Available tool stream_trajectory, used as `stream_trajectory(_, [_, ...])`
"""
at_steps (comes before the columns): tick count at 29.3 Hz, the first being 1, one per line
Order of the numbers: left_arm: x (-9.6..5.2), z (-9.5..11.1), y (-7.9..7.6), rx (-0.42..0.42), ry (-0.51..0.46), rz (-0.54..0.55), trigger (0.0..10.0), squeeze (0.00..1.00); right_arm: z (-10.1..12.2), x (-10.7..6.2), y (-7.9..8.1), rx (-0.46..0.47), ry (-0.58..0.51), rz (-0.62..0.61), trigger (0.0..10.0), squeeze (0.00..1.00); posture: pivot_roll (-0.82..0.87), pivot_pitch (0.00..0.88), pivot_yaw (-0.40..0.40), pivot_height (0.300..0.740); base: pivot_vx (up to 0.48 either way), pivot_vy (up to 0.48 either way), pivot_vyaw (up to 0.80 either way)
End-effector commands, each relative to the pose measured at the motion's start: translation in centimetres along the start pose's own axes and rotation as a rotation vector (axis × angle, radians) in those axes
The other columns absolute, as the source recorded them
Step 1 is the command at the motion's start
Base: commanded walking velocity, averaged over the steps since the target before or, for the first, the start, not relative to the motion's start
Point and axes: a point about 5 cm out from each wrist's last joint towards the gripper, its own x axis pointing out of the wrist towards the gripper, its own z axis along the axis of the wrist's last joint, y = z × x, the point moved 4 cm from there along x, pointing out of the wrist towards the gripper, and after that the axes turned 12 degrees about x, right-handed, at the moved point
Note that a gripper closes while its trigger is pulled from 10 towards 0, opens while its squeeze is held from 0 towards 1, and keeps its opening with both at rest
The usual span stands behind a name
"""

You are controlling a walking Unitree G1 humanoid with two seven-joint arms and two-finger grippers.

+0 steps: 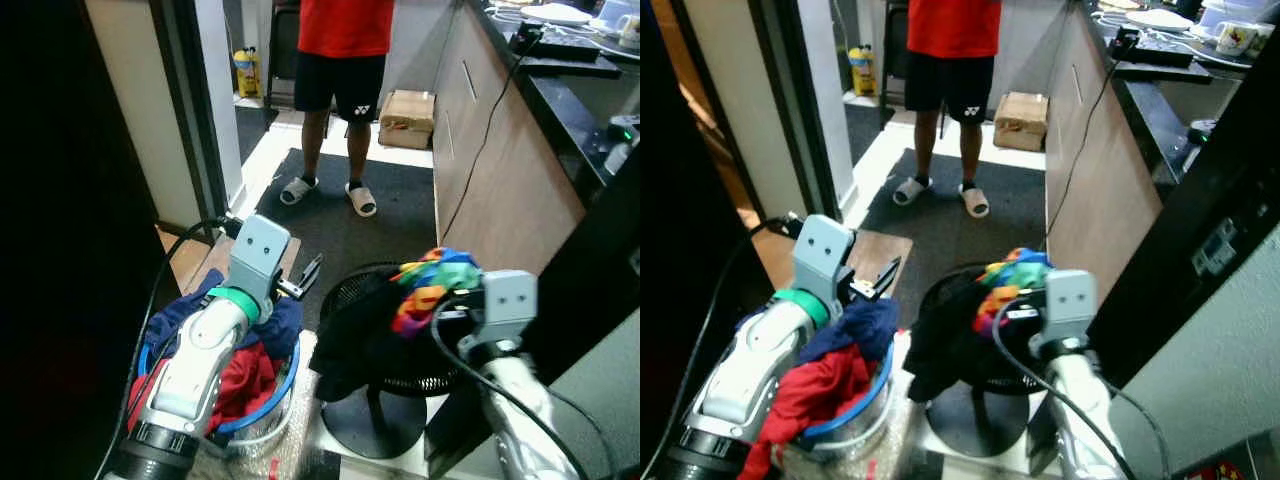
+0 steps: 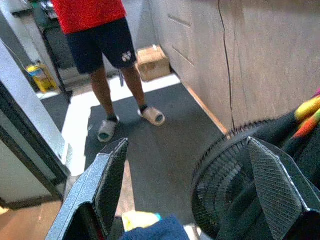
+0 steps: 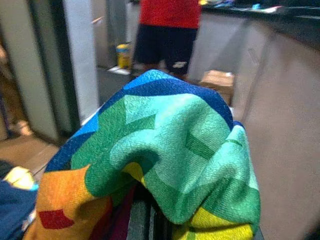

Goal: Clothes washing

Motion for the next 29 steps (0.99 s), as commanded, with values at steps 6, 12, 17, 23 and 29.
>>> stream_trajectory(6, [-1.2, -3.4, 1.3, 0.009, 0.088, 0.032, 10.0, 0.00, -1.5, -0.9, 1.6, -0.032, 0.044, 0.047, 10.0, 0.00, 0.00, 0.000, 0.067, 0.740, 0.000, 0.000, 0.00])
stream_trajectory(12, [-2.2, -4.8, 1.4, 0.035, 0.123, 0.046, 10.0, 0.00, -4.1, -2.1, 5.9, -0.069, 0.155, 0.303, 10.0, 0.00, 0.02, 0.000, 0.043, 0.740, 0.000, 0.000, 0.00])
stream_trajectory(17, [-2.5, -5.1, 1.1, 0.037, 0.130, 0.050, 10.0, 0.00, -4.5, -2.3, 7.3, -0.089, 0.181, 0.398, 10.0, 0.00, 0.03, 0.000, 0.029, 0.740, 0.000, 0.000, 0.00])
stream_trajectory(23, [-3.4, -5.6, 1.6, -0.033, 0.141, 0.115, 10.0, 0.00, -4.6, -1.2, 7.8, -0.106, 0.171, 0.389, 10.0, 0.00, 0.08, 0.000, -0.016, 0.740, 0.000, 0.000, 0.00])
stream_trajectory(29, [-3.4, -5.5, 1.9, -0.060, 0.135, 0.144, 10.0, 0.00, -4.5, -0.5, 7.5, -0.066, 0.155, 0.310, 10.0, 0.00, 0.09, 0.000, -0.018, 0.740, 0.000, 0.000, 0.00])
